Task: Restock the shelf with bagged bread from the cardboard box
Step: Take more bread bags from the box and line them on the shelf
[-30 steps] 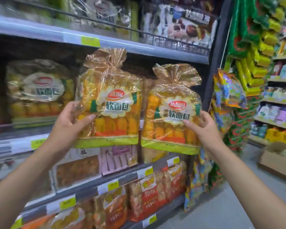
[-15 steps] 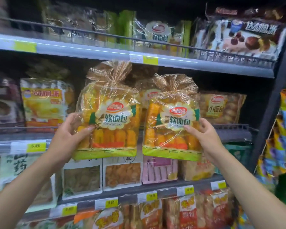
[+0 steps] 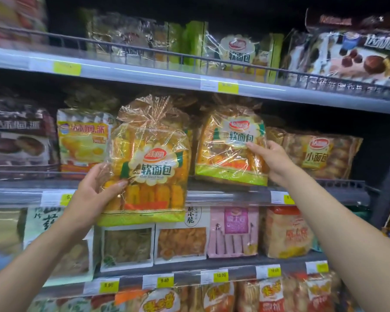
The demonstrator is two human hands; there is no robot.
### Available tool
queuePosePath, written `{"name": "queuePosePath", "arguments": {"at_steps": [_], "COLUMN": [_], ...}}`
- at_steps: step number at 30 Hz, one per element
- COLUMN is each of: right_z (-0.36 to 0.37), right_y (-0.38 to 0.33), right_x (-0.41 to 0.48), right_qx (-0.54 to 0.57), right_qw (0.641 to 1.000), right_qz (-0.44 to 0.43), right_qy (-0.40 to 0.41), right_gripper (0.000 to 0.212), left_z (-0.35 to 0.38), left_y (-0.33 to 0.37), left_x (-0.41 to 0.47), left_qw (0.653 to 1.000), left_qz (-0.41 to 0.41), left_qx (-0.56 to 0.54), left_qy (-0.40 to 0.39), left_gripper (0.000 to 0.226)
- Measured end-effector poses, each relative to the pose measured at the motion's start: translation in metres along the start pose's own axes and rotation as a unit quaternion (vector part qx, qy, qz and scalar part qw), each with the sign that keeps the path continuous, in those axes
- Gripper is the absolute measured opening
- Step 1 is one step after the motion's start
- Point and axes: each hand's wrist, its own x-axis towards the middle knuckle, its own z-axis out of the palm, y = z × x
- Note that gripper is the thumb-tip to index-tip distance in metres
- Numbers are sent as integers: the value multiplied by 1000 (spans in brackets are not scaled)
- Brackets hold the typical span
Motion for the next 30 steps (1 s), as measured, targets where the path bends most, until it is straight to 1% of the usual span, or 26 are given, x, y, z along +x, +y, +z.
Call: {"name": "queuePosePath", "arguments": {"at_steps": [1, 2, 4, 5, 8, 9, 12, 13, 15, 17, 19, 20, 23, 26, 30], "right_z": [2, 5, 8, 10, 12, 15, 17, 15, 15, 17, 17, 15, 9, 6, 7], "right_y": [-3, -7, -6, -6, 0, 1, 12, 18, 27, 32, 35, 37, 41, 40, 34], "right_x": [7, 11, 23, 27, 39, 40, 51, 57, 62, 62, 58, 58, 51, 45, 37], "right_qx": [9, 11, 5, 2, 4, 0, -27, -37, -73, -101, -140, -160, -212, -241, -261], "right_qw": [1000, 1000, 1000, 1000, 999, 999, 998, 997, 993, 989, 983, 980, 970, 965, 959], "right_qz": [4, 11, 16, 12, 6, 5, -12, -17, -32, -44, -57, -69, -89, -86, -95], "right_qy": [1, 7, 22, 28, 40, 43, 55, 67, 83, 100, 102, 100, 81, 53, 52], "right_gripper": [81, 76, 87, 88, 77, 76, 93, 94, 78, 65, 61, 61, 70, 73, 78], "left_z": [0, -1, -5, -8, -14, -15, -14, -13, -11, -11, -12, -13, -15, -15, -14], "left_y": [-1, -3, -6, -8, -11, -12, -16, -17, -18, -21, -22, -23, -25, -28, -30], "left_x": [0, 0, 0, 0, -1, -1, 2, 3, 4, 6, 7, 6, 5, 7, 11], "left_qw": [1000, 1000, 1000, 1000, 1000, 1000, 1000, 1000, 1000, 1000, 1000, 1000, 1000, 1000, 999], "left_qz": [1, 2, -4, -8, -13, -11, -13, -11, -12, -15, -22, -24, -24, -21, -13], "left_qx": [-8, -7, 1, 2, 12, 12, 11, 10, 4, 7, 6, 6, -5, -15, -46], "left_qy": [6, 11, 15, 14, 4, 1, -2, -3, -2, 9, 7, 6, 1, -1, -13], "left_gripper": [67, 66, 71, 73, 71, 68, 50, 43, 39, 43, 57, 64, 65, 76, 75]}}
